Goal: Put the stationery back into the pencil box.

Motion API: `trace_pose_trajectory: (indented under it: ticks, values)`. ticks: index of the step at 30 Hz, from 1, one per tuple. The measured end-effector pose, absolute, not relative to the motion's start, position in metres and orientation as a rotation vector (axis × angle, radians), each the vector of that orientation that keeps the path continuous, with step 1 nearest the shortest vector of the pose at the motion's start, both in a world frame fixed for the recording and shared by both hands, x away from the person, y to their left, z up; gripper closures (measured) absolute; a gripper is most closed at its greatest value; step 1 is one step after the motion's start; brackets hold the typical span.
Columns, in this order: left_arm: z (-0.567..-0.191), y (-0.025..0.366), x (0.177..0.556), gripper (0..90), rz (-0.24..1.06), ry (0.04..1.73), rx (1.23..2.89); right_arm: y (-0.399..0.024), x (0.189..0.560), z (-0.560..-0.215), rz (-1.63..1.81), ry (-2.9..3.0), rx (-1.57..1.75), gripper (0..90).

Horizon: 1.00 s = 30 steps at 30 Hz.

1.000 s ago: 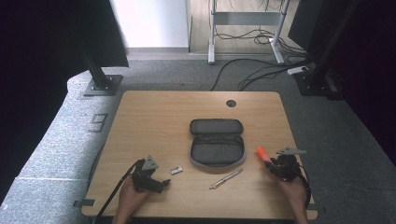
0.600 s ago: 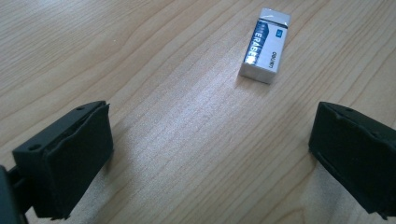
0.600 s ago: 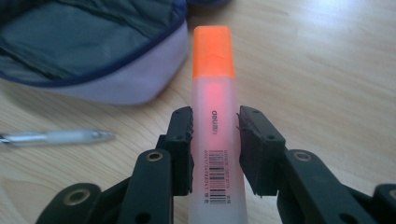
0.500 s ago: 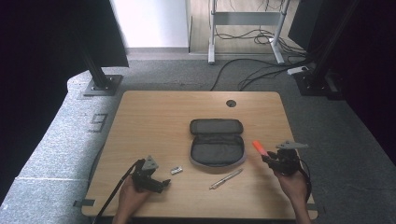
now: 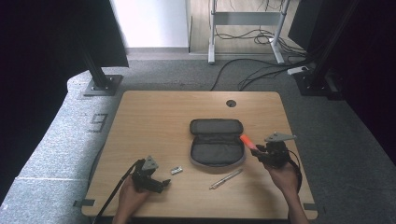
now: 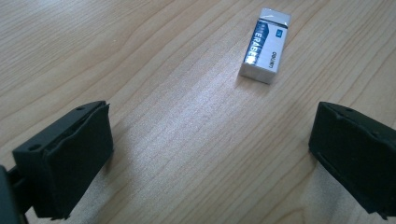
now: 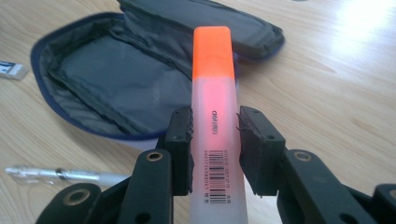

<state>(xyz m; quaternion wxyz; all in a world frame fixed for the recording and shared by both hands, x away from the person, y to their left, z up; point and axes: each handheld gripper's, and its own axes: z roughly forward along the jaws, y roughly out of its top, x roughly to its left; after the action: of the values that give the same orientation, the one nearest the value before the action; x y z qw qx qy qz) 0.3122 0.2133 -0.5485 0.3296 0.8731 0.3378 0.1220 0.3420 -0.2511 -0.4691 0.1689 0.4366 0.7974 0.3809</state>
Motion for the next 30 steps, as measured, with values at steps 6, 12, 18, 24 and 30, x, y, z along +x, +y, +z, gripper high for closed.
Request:
trace_pose_trajectory:
  ticks: [6, 12, 18, 24, 30]
  values:
    - [-0.548, 0.213, 0.312, 0.0, 0.318, 0.883, 2.284, -0.233, 0.352, -0.469, 1.089, 2.297, 1.198, 65.3]
    - [-0.548, 0.213, 0.312, 0.0, 0.319, 0.884, 2.284, -0.216, 0.361, -0.47, 1.088, 2.333, 1.153, 65.3]
    - [-0.548, 0.213, 0.312, 0.0, 0.319, 0.884, 2.284, -0.203, 0.369, -0.471, 1.088, 2.358, 1.115, 65.3]
    - [-0.548, 0.213, 0.312, 0.0, 0.319, 0.885, 2.283, -0.192, 0.376, -0.473, 1.083, 2.375, 1.092, 65.3]
    - [-0.548, 0.213, 0.312, 0.0, 0.32, 0.884, 2.284, -0.183, 0.382, -0.476, 1.079, 2.395, 1.073, 65.3]
